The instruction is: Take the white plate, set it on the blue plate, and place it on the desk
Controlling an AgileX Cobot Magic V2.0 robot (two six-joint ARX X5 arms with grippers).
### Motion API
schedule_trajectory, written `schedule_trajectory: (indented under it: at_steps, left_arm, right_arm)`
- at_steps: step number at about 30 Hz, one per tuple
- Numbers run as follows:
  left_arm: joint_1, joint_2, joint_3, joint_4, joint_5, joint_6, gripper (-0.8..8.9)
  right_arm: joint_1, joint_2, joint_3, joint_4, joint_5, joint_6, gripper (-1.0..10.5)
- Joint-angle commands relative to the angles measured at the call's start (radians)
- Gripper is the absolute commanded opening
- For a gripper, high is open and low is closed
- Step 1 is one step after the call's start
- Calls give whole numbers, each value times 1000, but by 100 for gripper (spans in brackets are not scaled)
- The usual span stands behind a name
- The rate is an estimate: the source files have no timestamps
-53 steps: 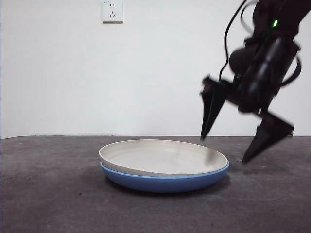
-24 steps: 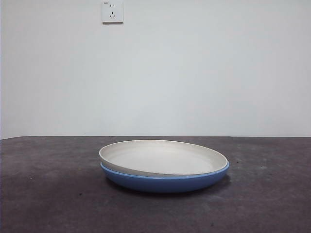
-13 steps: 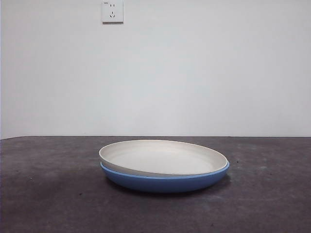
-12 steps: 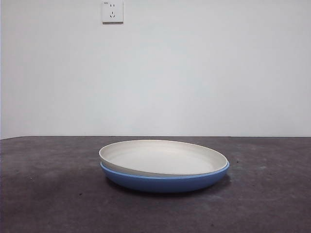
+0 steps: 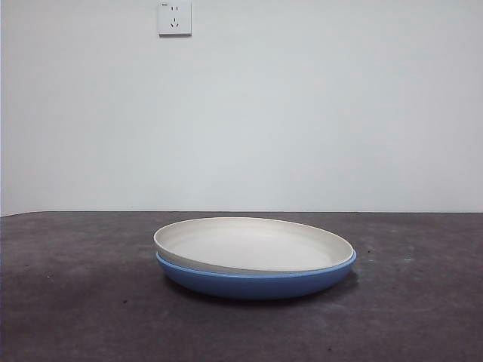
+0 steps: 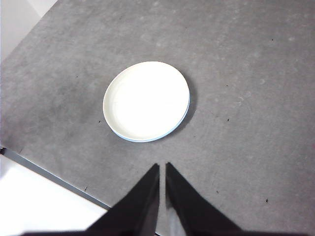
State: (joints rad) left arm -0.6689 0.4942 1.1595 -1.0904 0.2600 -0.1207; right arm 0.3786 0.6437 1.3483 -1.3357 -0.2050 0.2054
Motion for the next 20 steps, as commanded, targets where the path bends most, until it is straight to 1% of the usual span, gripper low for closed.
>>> schedule_trajectory:
  at_steps: [1, 3, 5, 6, 8, 10, 11, 12, 13, 15, 17, 20]
  left_arm:
    - [32, 0, -11, 33, -2, 6, 29]
    - [96, -10, -68, 95, 37, 9, 27]
    - [193, -38, -167, 208, 51, 35, 28]
    - [235, -57, -225, 294, 48, 54, 28]
    - [318, -109, -368, 517, 46, 63, 28]
    - [397, -172, -529, 730, 46, 94, 28]
    - [428, -198, -596, 800, 44, 94, 28]
    - [461, -229, -671, 869, 30, 93, 28]
    - [491, -258, -743, 921, -7, 90, 28]
    - [538, -303, -859, 986, -107, 84, 28]
    - [578, -336, -951, 1025, -180, 56, 28]
    - [620, -369, -1033, 1027, -265, 19, 28]
  right_arm:
    - [5, 7, 17, -44, 3, -10, 18]
    - [4, 8, 17, -45, 3, -10, 18]
    - [5, 7, 17, -45, 3, -10, 18]
    - [5, 7, 17, -45, 3, -10, 18]
    - [5, 7, 17, -44, 3, -10, 18]
    - [5, 7, 17, -45, 3, -10, 18]
    - [5, 7, 17, -45, 3, -10, 18]
    - [5, 7, 17, -45, 3, -10, 18]
    - [4, 7, 17, -45, 3, -10, 18]
    - [4, 8, 17, -44, 3, -10, 18]
    - [5, 8, 17, -45, 3, -10, 18]
    - [5, 7, 17, -45, 4, -10, 18]
